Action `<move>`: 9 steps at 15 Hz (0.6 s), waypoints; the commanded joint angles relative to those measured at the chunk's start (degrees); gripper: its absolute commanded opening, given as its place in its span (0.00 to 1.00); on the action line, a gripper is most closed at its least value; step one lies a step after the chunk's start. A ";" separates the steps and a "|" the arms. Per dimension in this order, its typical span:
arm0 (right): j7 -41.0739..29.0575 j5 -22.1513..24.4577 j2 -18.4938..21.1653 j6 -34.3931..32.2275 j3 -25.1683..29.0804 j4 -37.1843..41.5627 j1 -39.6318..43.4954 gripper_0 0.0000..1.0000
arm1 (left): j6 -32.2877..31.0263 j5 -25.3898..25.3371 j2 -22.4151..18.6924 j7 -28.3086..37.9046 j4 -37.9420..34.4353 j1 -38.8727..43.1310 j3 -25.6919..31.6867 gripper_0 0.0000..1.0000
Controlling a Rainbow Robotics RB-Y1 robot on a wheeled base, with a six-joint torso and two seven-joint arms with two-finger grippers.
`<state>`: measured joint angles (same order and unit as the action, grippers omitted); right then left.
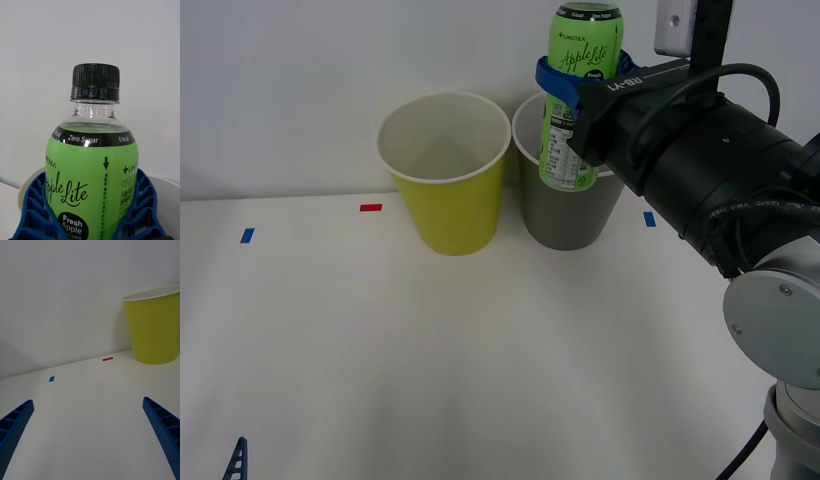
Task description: Put cans in the gray bin and PET bottles in the light green bin.
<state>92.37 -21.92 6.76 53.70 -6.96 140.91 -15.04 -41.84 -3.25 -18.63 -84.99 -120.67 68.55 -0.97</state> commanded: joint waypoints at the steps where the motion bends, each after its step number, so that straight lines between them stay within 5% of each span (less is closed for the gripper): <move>1: 0.01 -0.94 0.54 0.00 -1.39 -1.78 -4.12 0.00 | 0.00 0.00 0.00 0.00 0.00 0.00 0.00 1.00; 9: -0.35 -5.59 1.68 -10.46 -3.24 -15.49 -15.81 0.00 | 0.00 0.00 0.00 0.00 0.00 0.00 0.00 1.00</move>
<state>92.29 -27.29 8.27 45.89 -9.27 127.46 -30.00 -41.84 -3.25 -18.63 -84.99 -120.67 68.55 -0.97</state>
